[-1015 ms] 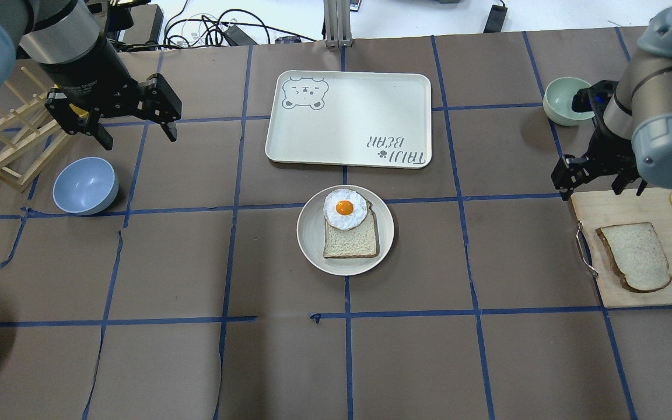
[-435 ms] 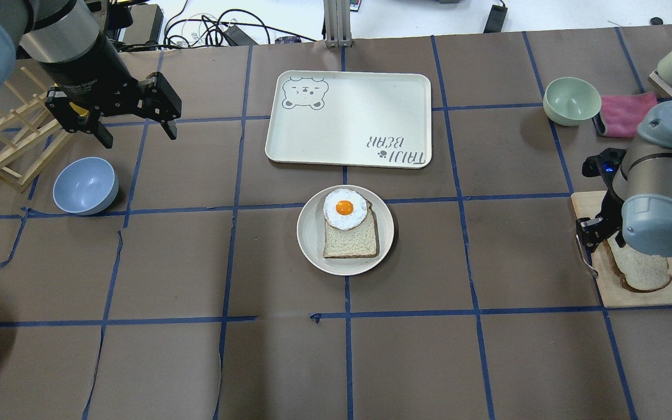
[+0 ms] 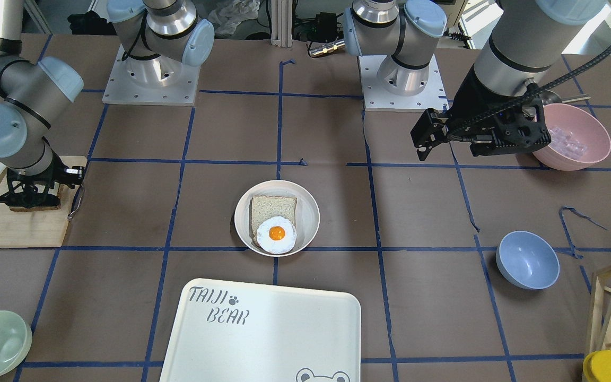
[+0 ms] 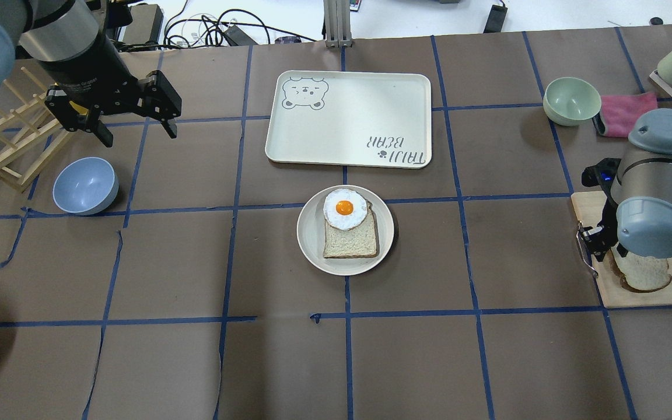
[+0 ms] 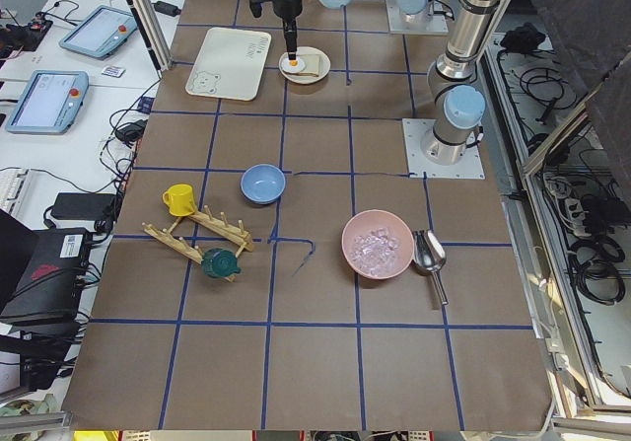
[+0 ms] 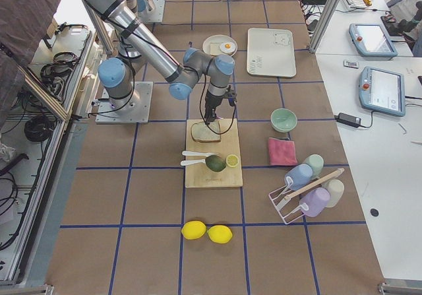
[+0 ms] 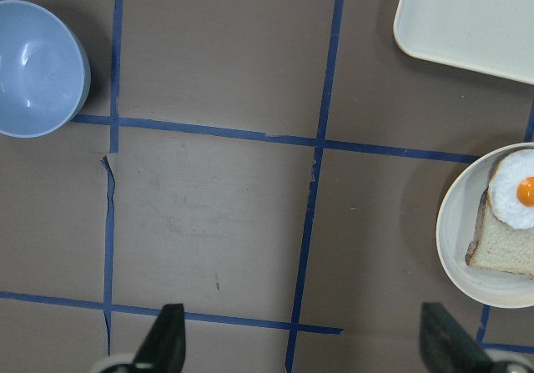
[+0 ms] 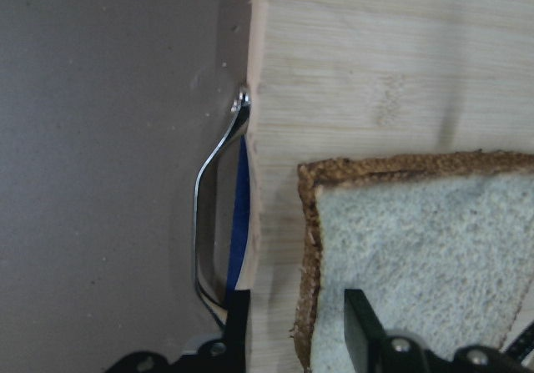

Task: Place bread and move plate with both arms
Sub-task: 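Lower the right gripper onto the bread slice and grasp it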

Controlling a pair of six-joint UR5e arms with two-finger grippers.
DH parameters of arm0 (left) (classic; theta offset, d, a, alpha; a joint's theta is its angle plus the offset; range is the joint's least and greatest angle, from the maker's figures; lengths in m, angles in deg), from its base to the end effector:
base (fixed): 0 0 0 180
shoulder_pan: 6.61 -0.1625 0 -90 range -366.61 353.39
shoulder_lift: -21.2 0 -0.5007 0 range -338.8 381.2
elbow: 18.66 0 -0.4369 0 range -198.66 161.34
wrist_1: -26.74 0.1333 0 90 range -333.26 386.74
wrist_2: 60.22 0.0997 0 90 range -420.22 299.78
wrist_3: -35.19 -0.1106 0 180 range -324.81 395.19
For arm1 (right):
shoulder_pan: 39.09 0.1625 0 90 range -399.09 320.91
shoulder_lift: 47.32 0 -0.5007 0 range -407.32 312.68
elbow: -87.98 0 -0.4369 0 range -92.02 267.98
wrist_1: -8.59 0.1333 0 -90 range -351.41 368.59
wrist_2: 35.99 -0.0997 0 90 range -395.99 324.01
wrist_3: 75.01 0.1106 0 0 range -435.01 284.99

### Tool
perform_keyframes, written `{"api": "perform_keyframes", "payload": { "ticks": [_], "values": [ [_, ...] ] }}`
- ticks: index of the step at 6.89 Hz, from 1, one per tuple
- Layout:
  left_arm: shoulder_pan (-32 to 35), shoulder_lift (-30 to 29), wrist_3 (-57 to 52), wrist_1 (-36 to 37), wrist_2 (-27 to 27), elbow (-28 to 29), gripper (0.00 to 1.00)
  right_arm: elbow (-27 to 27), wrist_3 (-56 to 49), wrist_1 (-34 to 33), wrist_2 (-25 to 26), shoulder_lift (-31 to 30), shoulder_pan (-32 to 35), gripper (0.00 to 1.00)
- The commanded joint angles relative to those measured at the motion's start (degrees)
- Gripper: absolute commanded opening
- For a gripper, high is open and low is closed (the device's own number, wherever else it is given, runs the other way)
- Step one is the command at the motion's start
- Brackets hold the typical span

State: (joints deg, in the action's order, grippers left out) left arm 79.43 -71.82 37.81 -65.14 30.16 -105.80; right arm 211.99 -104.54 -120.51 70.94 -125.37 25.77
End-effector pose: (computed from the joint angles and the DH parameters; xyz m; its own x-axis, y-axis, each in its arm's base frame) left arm -0.0936 -0.5668 0.5472 -0.9934 -0.1143 -0.0082 -0.1145 0.9928 0.0353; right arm -0.1182 -0.4899 0.2213 -0.9743 -0.1168 0.1927 -0.0671 0.9668 0.2464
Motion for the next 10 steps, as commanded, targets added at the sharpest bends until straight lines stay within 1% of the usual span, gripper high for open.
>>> {"api": "perform_keyframes", "payload": {
  "ticks": [1,2,3,7,10],
  "values": [
    [0.00,0.03,0.02,0.03,-0.02,-0.05,1.00,0.19,0.18,0.08,0.91,0.89,0.00,0.34],
    [0.00,0.03,0.02,0.03,-0.02,0.04,1.00,0.19,0.44,0.17,2.48,1.41,0.00,0.14],
    [0.00,0.03,0.02,-0.14,0.15,-0.14,1.00,0.19,0.62,0.26,2.59,1.42,0.00,0.00],
    [-0.09,0.03,-0.07,-0.06,0.15,-0.05,1.00,-0.07,0.44,0.61,2.59,0.45,0.00,0.00],
    [-0.09,0.03,-0.07,-0.06,0.15,-0.05,1.00,-0.17,0.18,0.70,1.45,-3.14,0.43,0.00]
  ]
}}
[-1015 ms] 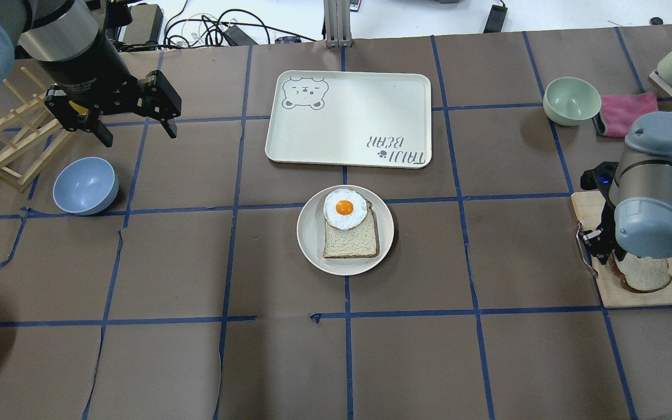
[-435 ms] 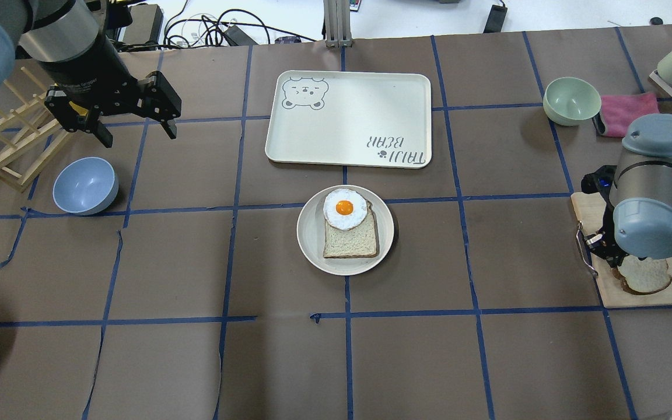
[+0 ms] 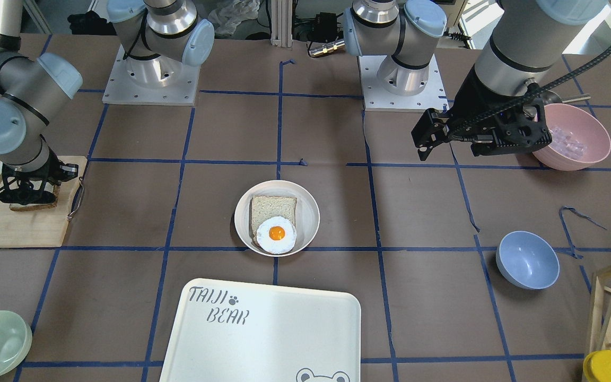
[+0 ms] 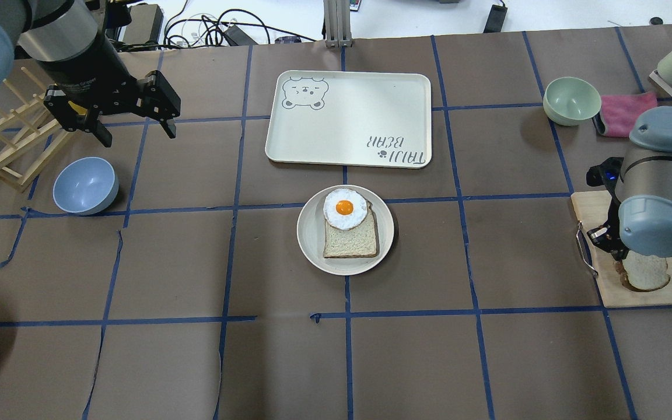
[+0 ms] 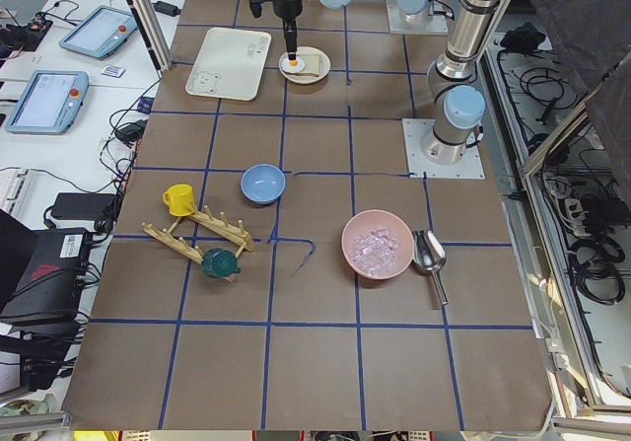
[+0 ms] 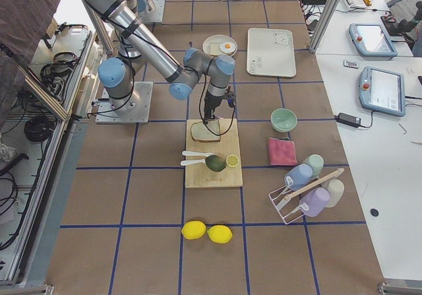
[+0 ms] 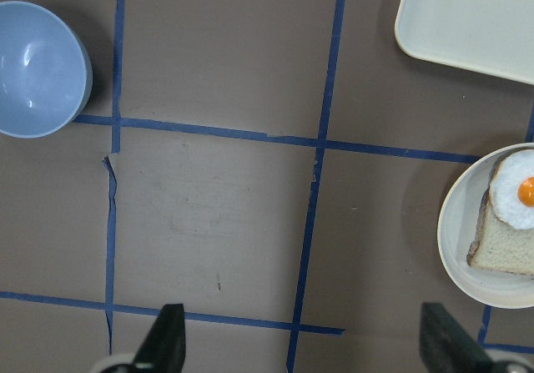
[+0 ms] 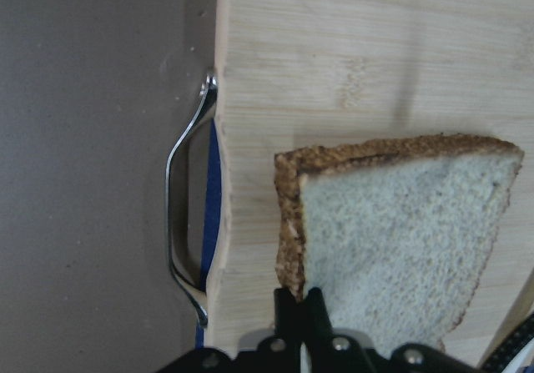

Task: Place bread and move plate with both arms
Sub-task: 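Lower the right gripper onto the bread slice and grasp it, then lift the bread slice and carry it over the egg plate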

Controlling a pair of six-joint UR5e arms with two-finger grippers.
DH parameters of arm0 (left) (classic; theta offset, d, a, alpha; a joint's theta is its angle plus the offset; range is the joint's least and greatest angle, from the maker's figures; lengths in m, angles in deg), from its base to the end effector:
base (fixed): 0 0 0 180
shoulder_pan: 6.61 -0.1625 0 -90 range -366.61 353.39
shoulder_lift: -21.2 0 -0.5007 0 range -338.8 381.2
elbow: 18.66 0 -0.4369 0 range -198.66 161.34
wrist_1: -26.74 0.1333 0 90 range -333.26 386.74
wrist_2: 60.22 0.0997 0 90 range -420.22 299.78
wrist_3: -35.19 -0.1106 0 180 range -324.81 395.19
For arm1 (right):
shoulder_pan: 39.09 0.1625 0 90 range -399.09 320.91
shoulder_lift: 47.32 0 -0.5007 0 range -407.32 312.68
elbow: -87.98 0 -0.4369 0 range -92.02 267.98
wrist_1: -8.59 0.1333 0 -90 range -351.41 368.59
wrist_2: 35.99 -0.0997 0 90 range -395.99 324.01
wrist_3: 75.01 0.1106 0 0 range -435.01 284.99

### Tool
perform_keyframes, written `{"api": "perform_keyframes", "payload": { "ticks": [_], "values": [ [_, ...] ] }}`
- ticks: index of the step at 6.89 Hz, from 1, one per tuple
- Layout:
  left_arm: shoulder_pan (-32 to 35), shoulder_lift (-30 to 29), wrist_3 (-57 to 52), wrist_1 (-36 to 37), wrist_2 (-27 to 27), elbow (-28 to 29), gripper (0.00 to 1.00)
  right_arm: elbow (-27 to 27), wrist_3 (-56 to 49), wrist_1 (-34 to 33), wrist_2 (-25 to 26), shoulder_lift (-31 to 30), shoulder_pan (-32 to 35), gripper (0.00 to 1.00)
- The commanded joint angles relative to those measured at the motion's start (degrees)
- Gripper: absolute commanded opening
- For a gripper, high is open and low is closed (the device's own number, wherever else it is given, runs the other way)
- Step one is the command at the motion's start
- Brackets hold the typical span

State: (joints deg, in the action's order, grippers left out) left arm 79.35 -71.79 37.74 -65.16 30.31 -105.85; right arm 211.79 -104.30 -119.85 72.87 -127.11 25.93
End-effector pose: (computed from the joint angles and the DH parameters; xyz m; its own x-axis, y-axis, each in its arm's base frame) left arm -0.0926 -0.5666 0.5470 -0.9934 -0.1144 -0.0108 -0.1147 0.9928 0.0358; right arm -0.1193 -0.4871 0.2378 -0.9653 -0.1177 0.2330 -0.0596 0.9684 0.2422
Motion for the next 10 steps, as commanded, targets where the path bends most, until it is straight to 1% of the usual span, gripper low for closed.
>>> {"api": "perform_keyframes", "payload": {
  "ticks": [1,2,3,4,5,6,7,8,9,10],
  "values": [
    [0.00,0.00,0.00,-0.13,0.01,0.00,1.00,-0.06,0.37,0.12,-2.32,-2.11,0.37,0.00],
    [0.00,0.00,0.00,-0.22,0.09,-0.09,1.00,-1.28,0.38,1.08,-2.51,-5.78,1.41,0.00],
    [0.00,0.00,0.00,-0.04,0.09,0.00,1.00,-2.59,3.16,7.87,-3.64,-8.86,4.47,0.00],
    [0.00,0.00,0.00,0.05,0.01,0.00,1.00,-5.56,4.32,11.68,-3.66,-10.98,7.72,0.00],
    [0.00,0.00,0.00,-0.04,0.09,0.00,1.00,-10.82,9.90,19.99,-5.31,-11.52,10.80,0.00],
    [0.00,0.00,0.00,-0.13,0.09,0.00,1.00,-15.91,14.91,23.20,-5.50,-11.00,17.44,0.00],
    [0.00,0.00,0.00,-0.13,0.09,0.00,1.00,-18.23,22.19,23.49,-4.37,-9.78,26.99,0.00],
    [0.00,0.00,0.00,-0.13,0.09,0.00,1.00,-19.12,29.31,22.63,-4.45,-7.33,36.31,0.00],
    [-0.09,0.00,0.00,-0.13,0.01,-0.09,1.00,-21.22,36.51,20.44,-5.40,-3.91,43.63,0.00],
    [-0.09,0.00,0.00,-0.22,0.09,-0.09,1.00,-24.20,42.94,19.55,-9.24,-1.18,48.05,0.00]
  ]
}}
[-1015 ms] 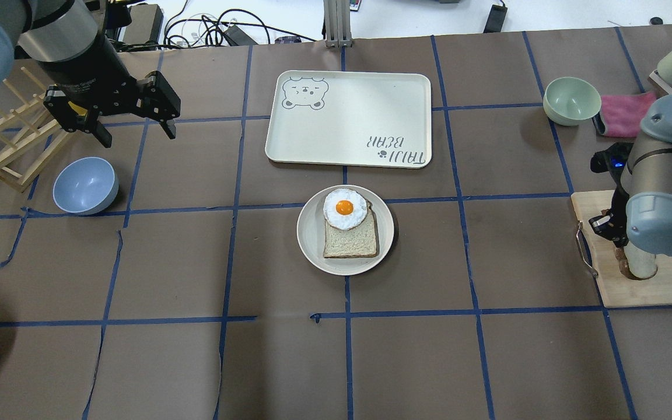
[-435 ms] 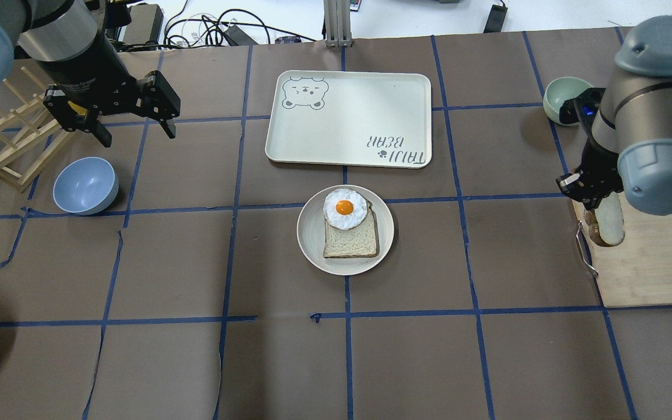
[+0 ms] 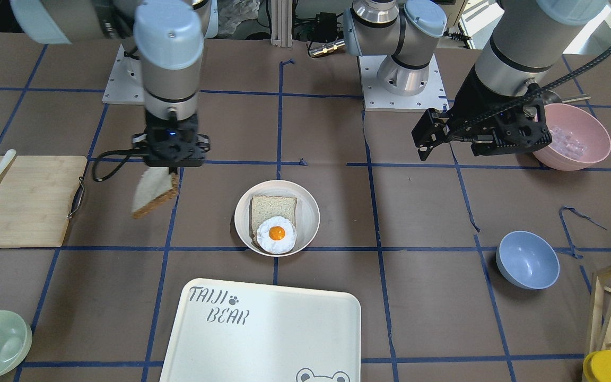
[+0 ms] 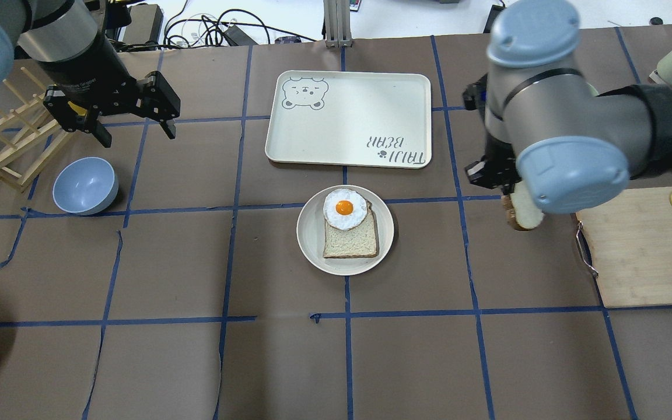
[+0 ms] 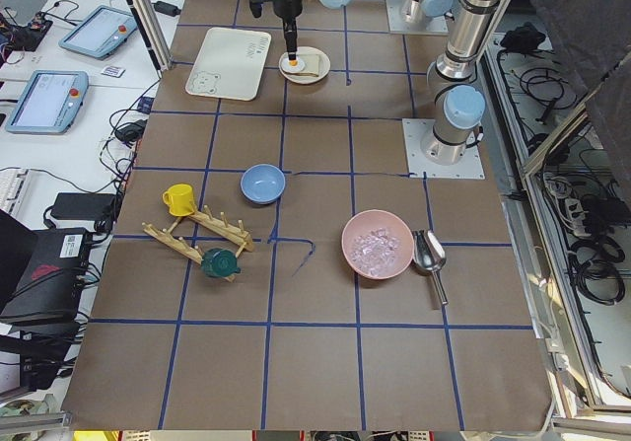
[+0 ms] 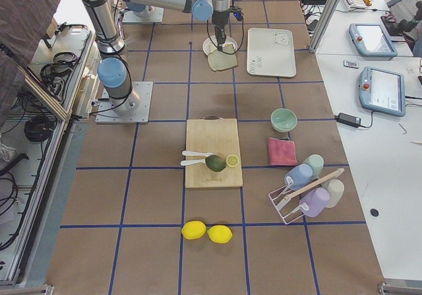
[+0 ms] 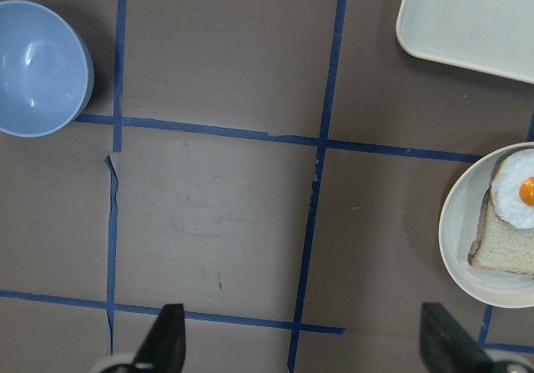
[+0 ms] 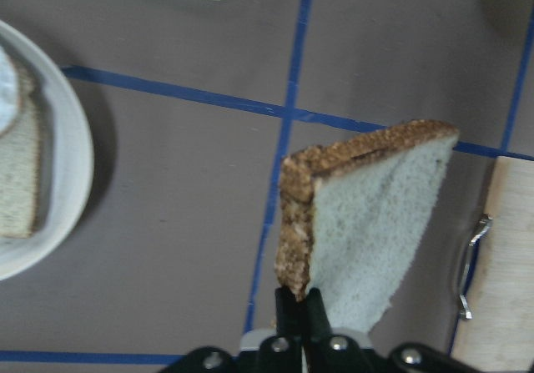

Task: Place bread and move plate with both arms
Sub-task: 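Lift the bread slice and carry it over the egg plate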

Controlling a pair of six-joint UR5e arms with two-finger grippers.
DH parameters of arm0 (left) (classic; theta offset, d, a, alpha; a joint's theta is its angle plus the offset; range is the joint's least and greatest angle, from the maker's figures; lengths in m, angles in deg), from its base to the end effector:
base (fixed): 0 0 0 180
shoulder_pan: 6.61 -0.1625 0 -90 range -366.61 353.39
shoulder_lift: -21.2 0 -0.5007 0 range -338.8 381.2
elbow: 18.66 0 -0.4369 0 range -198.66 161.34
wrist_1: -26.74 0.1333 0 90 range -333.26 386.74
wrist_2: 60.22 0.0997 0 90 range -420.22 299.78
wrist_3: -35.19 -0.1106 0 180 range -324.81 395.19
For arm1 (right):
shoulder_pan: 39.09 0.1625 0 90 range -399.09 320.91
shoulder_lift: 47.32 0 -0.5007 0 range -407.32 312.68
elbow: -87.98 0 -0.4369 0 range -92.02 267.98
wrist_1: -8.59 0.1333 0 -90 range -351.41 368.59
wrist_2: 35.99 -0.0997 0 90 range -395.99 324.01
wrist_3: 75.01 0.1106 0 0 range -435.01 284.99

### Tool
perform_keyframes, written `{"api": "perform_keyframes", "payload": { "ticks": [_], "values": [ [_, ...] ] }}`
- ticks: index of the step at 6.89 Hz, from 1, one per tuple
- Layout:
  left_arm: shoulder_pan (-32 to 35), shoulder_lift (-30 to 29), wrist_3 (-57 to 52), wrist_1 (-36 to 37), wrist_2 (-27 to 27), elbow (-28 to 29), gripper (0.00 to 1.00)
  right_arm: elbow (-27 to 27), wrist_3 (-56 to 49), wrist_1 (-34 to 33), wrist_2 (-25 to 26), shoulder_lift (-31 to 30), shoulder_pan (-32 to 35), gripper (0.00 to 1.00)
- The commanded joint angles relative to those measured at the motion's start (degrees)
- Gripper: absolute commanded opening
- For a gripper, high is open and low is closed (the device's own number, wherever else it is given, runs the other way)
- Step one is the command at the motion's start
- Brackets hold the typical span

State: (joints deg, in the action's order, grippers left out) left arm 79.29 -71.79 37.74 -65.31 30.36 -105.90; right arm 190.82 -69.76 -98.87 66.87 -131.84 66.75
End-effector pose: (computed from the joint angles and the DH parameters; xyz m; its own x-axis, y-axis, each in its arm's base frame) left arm -0.0919 -0.5663 0.5463 -0.9933 -0.1154 -0.0119 -0.1157 0.9925 0.0393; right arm 0.2576 -0.5097 0.4143 -0.9580 -0.1802 0.2230 -0.1860 0.9825 -0.0054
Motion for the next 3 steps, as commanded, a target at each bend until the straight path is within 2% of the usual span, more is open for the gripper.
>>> {"api": "perform_keyframes", "payload": {
  "ticks": [1,3],
  "values": [
    [-0.03,0.09,0.00,-0.07,0.04,-0.04,1.00,-5.34,16.73,-1.44,-6.23,6.45,9.01,0.00],
    [-0.03,0.00,-1.39,0.02,1.43,-0.03,1.00,-5.62,21.11,-8.69,-6.88,11.99,9.99,0.00]
  ]
}}
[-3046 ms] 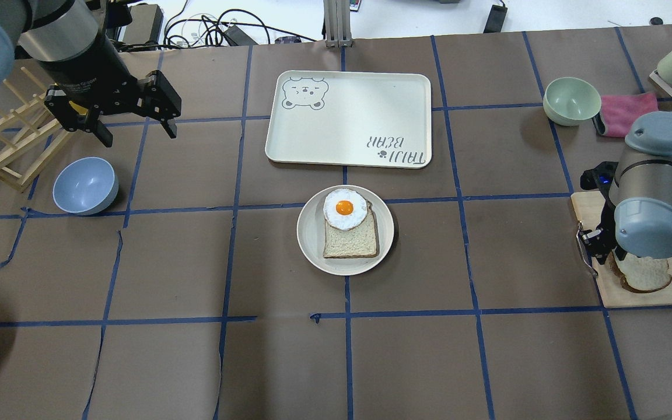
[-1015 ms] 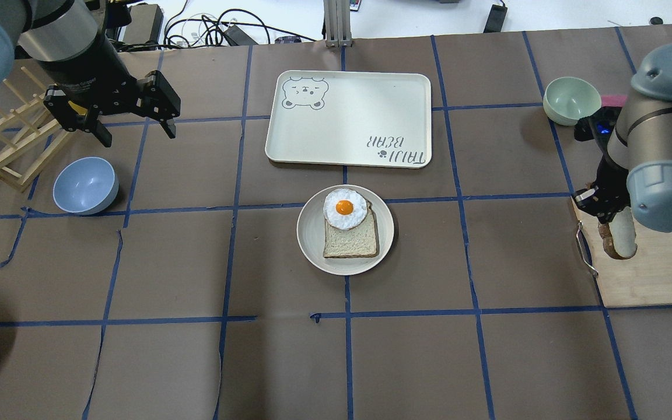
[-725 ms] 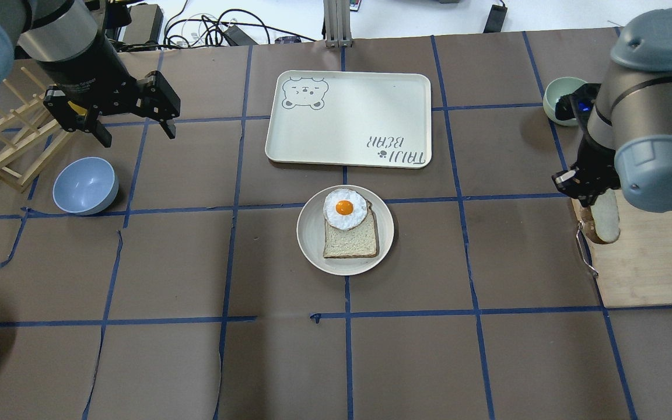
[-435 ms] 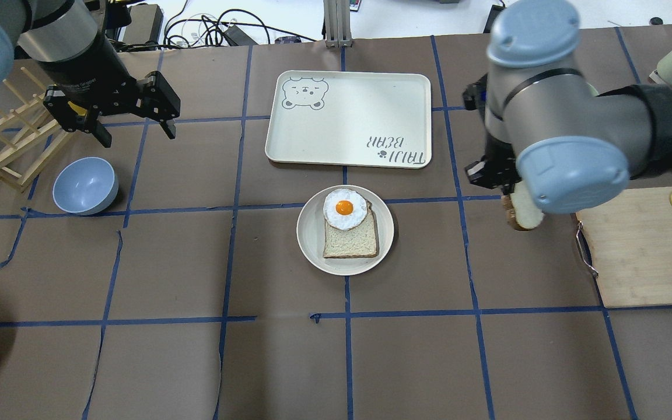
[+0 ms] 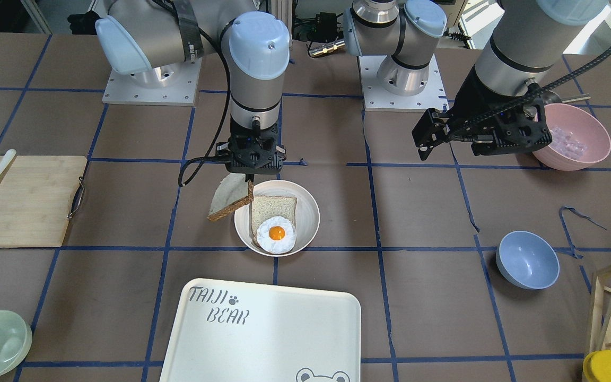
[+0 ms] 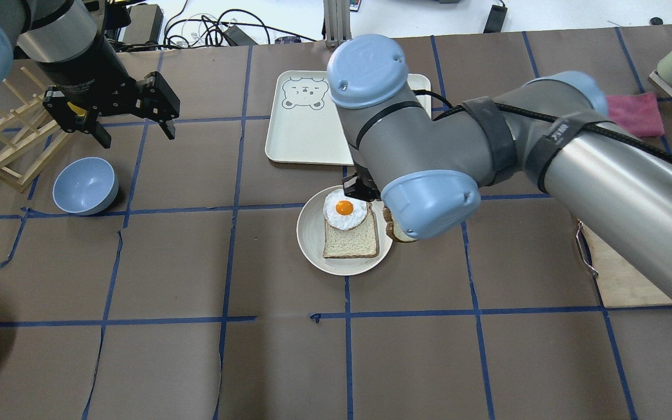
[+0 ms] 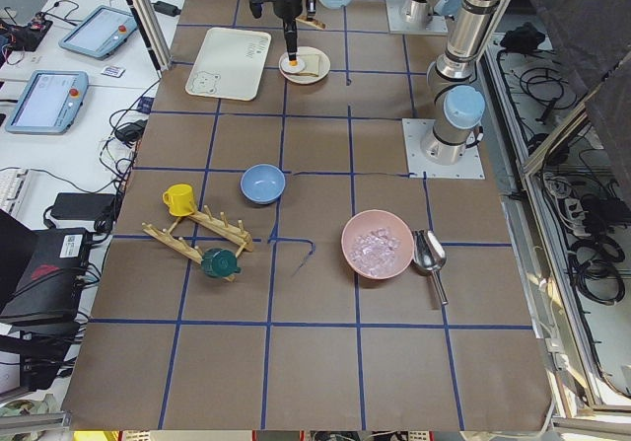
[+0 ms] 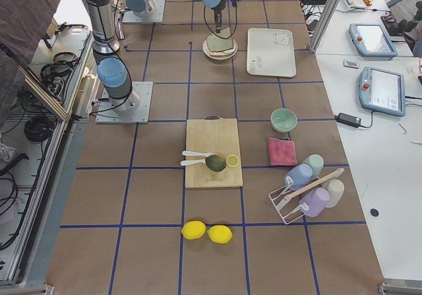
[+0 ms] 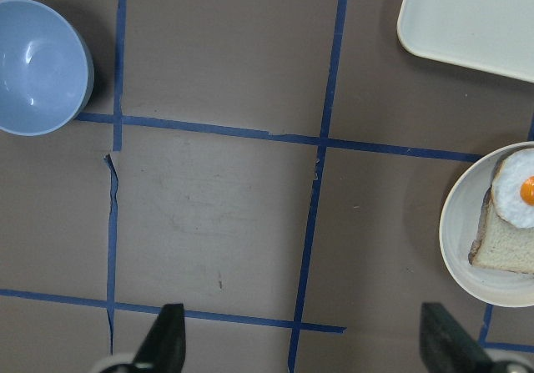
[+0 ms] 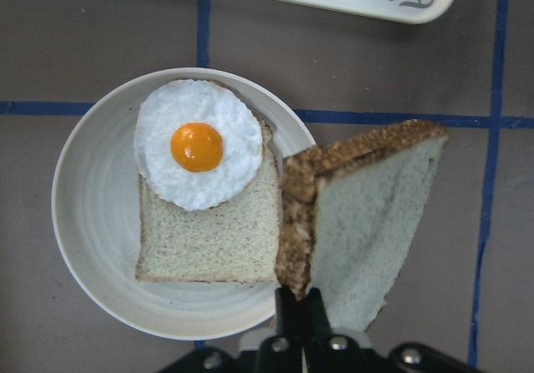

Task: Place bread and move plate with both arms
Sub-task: 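Lift the bread slice and carry it over the egg plate, then lower the bread onto the egg and open the right gripper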

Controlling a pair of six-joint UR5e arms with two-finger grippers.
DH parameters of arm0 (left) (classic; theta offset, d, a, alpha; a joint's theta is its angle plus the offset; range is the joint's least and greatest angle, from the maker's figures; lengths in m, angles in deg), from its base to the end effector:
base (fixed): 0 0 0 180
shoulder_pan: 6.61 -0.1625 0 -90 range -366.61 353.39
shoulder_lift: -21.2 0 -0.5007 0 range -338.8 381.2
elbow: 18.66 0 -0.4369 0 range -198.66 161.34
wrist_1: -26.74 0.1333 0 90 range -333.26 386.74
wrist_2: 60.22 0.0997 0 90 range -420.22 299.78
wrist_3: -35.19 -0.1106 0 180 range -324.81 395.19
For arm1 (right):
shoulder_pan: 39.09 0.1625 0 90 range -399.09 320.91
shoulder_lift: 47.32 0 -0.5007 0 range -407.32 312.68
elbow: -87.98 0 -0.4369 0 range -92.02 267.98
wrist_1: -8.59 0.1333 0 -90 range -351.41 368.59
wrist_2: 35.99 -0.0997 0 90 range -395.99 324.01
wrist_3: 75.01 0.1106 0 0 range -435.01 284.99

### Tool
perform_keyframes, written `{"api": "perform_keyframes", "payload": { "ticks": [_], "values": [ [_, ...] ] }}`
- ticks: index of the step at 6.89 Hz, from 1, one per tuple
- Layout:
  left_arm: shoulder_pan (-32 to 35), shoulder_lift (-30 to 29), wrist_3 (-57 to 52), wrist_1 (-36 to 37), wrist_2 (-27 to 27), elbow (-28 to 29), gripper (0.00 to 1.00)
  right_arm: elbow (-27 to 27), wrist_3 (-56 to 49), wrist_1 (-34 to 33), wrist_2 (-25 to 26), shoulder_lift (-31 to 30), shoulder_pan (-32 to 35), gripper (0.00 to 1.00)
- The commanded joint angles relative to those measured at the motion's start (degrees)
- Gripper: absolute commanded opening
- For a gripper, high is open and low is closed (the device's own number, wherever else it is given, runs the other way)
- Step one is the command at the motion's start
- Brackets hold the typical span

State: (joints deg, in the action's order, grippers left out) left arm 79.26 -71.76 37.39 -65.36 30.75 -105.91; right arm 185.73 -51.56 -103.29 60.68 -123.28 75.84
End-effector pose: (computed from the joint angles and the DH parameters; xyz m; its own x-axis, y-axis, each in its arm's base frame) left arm -0.0909 -0.5659 0.5464 -0.9938 -0.1095 -0.0184 -0.1102 0.9931 0.0396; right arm 0.3735 -0.5178 0.3764 -0.9941 -0.0231 0.1059 -0.0282 0.9985 -0.0477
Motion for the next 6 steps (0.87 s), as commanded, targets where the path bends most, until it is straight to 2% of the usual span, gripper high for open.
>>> {"api": "perform_keyframes", "payload": {
  "ticks": [1,3,6],
  "values": [
    [0.00,-0.03,-2.44,0.16,1.66,-0.03,1.00,-0.45,3.44,-5.53,-0.69,4.76,2.12,0.00],
    [0.08,-0.11,-2.46,0.16,1.67,-0.12,1.00,-0.80,6.53,-7.99,-0.60,8.27,4.42,0.00],
    [0.08,-0.11,-2.46,0.16,1.58,-0.03,1.00,-0.54,6.17,-8.00,-0.08,8.64,4.42,0.00]
  ]
}}
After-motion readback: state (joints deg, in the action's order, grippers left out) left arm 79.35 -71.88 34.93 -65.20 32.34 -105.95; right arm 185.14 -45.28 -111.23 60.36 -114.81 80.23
